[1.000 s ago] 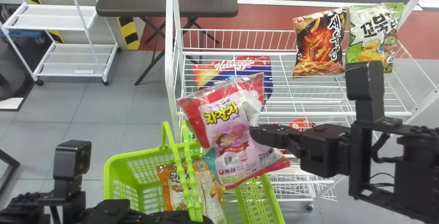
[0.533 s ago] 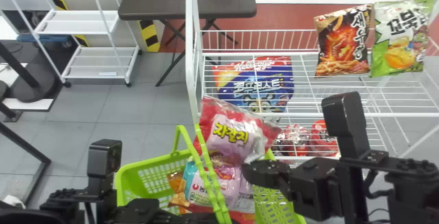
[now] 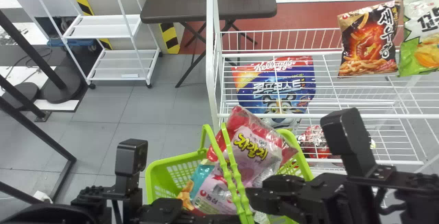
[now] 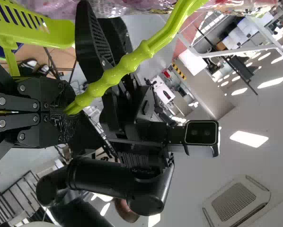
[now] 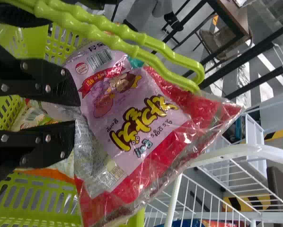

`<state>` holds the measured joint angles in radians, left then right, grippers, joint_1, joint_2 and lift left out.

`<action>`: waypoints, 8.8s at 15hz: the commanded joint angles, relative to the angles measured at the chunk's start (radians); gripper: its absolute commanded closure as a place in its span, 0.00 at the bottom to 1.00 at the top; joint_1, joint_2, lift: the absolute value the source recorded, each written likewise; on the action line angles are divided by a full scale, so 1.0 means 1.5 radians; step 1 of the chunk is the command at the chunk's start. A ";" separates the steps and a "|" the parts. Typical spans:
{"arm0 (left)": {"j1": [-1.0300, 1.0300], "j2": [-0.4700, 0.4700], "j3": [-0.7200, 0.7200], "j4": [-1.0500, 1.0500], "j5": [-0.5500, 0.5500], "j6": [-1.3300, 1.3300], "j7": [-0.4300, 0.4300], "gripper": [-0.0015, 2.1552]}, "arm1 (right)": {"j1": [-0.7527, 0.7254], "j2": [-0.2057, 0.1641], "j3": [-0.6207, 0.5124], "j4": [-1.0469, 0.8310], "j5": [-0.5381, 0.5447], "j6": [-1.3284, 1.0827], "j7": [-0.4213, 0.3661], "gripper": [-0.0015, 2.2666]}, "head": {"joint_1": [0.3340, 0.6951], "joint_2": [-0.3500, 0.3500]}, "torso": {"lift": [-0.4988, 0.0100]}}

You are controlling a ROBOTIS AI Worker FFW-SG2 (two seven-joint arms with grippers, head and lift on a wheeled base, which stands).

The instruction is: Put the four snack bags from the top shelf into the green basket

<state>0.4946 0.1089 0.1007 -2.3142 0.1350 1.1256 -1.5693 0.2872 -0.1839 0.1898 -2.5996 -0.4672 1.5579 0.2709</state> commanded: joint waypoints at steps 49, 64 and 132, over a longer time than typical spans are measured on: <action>-0.066 0.000 0.059 0.044 0.016 0.012 -0.008 1.00 | -0.111 0.024 -0.277 0.134 0.059 0.010 0.088 0.99 | 1.00 0.20 | 0.97; -0.073 -0.001 0.018 0.040 0.008 0.039 -0.008 1.00 | -0.098 0.048 -0.117 -0.009 -0.005 0.010 0.085 0.99 | 1.00 0.56 | 0.97; -0.168 -0.008 0.052 0.142 0.022 0.028 -0.008 1.00 | -0.264 0.032 -0.389 0.164 -0.168 0.010 0.036 0.99 | 1.00 0.23 | 0.97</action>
<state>0.2554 0.0979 0.1824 -2.1057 0.1666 1.1591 -1.5693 -0.1164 -0.1504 -0.4114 -2.3163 -0.7011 1.5455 0.3265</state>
